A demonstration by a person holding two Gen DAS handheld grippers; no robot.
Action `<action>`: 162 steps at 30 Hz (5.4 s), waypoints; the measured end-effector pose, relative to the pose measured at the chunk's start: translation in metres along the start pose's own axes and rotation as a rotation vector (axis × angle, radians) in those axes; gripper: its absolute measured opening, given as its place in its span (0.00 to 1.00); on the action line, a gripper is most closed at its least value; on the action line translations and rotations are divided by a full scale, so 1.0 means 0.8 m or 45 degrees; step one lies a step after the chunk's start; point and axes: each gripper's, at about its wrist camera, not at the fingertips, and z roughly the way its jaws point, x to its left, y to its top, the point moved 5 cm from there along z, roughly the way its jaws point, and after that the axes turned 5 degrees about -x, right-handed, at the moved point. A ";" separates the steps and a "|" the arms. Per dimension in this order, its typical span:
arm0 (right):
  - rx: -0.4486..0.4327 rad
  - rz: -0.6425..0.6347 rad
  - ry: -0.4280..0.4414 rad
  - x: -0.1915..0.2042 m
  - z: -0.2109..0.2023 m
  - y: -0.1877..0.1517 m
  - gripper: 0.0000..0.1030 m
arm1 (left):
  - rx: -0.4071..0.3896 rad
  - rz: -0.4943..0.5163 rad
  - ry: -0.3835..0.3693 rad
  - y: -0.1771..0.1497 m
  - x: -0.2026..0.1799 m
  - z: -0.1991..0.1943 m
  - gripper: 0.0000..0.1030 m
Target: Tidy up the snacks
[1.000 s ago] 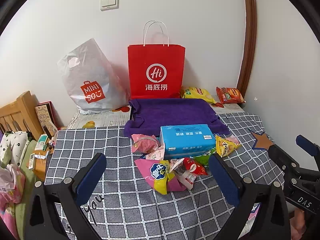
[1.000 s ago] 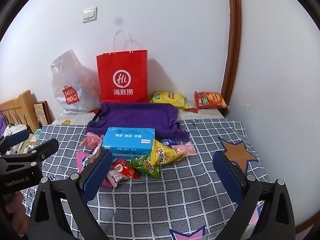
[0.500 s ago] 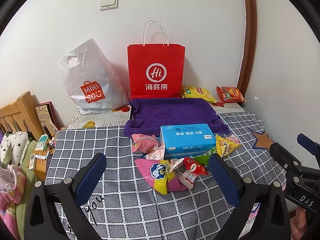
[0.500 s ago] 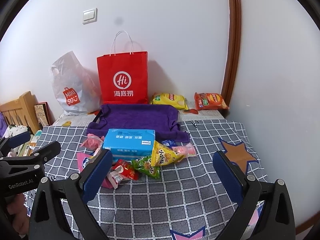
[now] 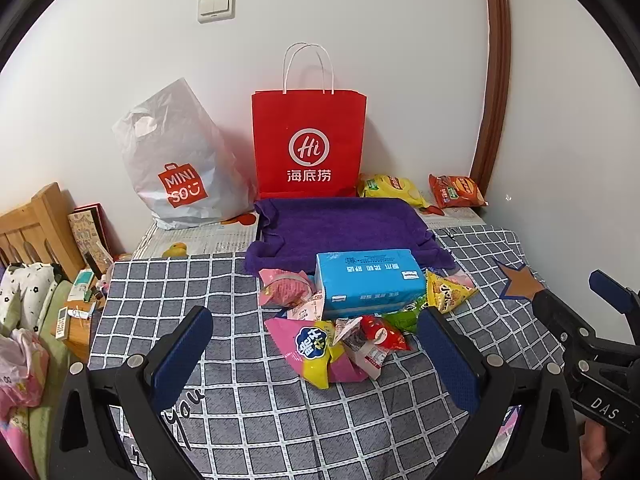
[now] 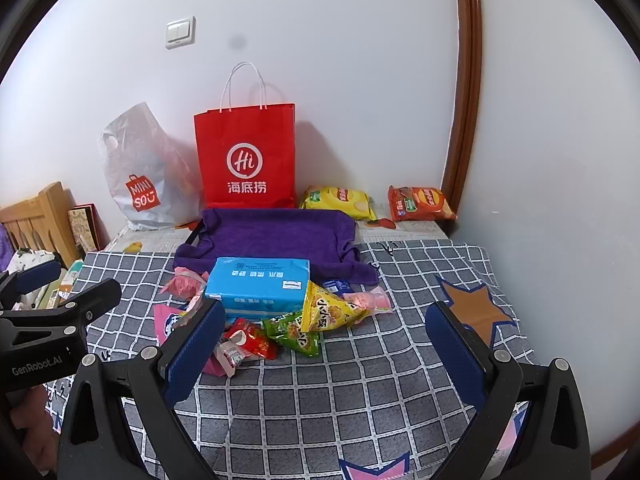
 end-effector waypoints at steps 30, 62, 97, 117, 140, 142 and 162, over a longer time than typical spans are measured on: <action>0.102 0.073 0.050 -0.025 0.062 -0.028 0.89 | 0.127 -0.061 0.009 -0.032 0.029 0.077 0.99; 0.423 0.028 0.196 -0.011 0.280 -0.083 0.54 | 0.327 -0.184 0.008 -0.061 0.107 0.196 0.99; 0.418 0.053 0.154 -0.041 0.216 -0.116 0.46 | 0.441 -0.135 -0.048 -0.031 0.095 0.265 0.50; 0.308 0.102 0.130 -0.026 0.100 -0.096 0.46 | 0.274 -0.189 -0.068 -0.037 0.116 0.102 0.50; 0.275 0.129 0.143 -0.021 0.093 -0.073 0.47 | 0.233 -0.106 -0.169 -0.010 0.059 0.063 0.51; 0.271 0.131 0.146 -0.020 0.095 -0.066 0.47 | 0.232 -0.097 -0.179 -0.005 0.057 0.066 0.51; 0.219 -0.024 0.200 0.037 0.202 0.076 0.47 | 0.203 -0.139 -0.130 0.092 0.078 0.147 0.51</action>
